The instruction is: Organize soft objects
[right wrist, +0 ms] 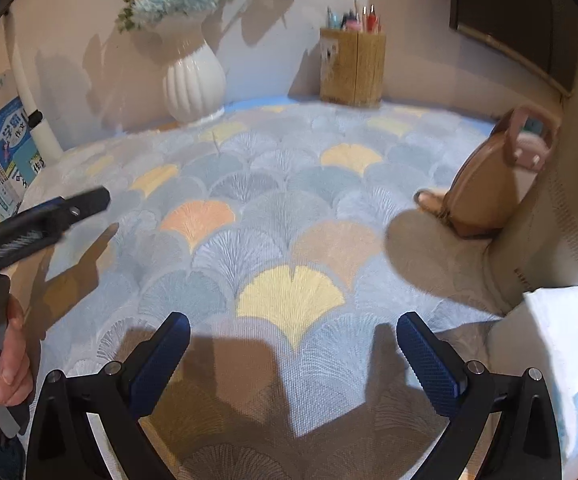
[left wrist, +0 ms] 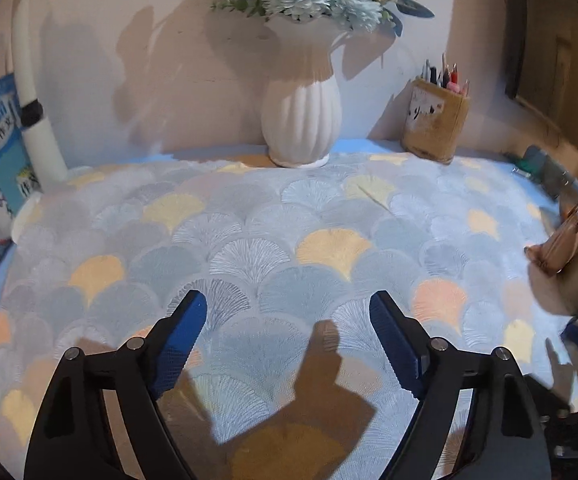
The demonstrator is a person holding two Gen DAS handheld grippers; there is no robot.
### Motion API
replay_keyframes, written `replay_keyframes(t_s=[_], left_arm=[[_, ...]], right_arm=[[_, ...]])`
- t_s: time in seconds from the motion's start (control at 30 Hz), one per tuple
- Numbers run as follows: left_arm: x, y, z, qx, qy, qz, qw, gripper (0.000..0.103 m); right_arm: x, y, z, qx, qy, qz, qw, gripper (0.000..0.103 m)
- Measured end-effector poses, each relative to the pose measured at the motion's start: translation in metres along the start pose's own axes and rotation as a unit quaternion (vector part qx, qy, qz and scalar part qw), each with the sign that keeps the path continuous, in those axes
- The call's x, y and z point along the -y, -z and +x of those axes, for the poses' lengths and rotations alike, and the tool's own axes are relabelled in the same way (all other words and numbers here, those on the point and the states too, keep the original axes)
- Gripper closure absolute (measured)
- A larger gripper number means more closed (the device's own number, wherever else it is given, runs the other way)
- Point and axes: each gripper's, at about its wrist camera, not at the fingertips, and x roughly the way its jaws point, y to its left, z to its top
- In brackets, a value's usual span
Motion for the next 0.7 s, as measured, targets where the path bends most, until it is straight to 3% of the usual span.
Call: replay_keyframes(t_s=[0.07,0.1,0.2,0.23,0.3,0.4,0.47,0.53,0.7], left_arm=[[0.004,-0.001,-0.001,0.001,-0.006,0.012,0.9999,0.024],[0.007,-0.003,-0.002,-0.001,-0.004,0.018,0.9998,0.033],[0.019,-0.021,-0.011,-0.025,0.065,0.019,0.9974,0.034],[0.029,-0.031,-0.015,-0.035,0.096,0.033,0.9942,0.034],[0.055,-0.047,-0.023,-0.035,0.122,0.083,0.9884,0.032],[0.098,-0.059,-0.027,-0.031,0.16,0.165,0.9728,0.031],[0.126,-0.061,-0.02,-0.041,0.196,0.202,0.9588,0.031],[0.157,-0.061,-0.007,-0.045,0.207,0.239,0.9477,0.031],[0.212,-0.062,0.019,-0.063,0.263,0.272,0.9238,0.031]], right_arm=[[-0.002,0.003,-0.012,0.032,0.015,-0.004,0.999,0.0],[-0.003,0.004,-0.016,0.042,0.019,-0.006,0.999,0.0],[-0.003,0.006,-0.03,0.078,0.034,-0.004,0.996,0.0],[-0.002,0.008,-0.037,0.096,0.038,0.0,0.995,0.0],[0.0,0.013,-0.051,0.131,0.043,0.006,0.99,0.0],[0.004,0.016,-0.067,0.145,0.075,0.026,0.986,0.0],[0.006,0.019,-0.075,0.154,0.071,0.027,0.985,0.0],[0.005,0.022,-0.081,0.161,0.079,0.006,0.984,0.0],[0.01,0.034,-0.088,0.166,0.121,-0.029,0.978,0.0]])
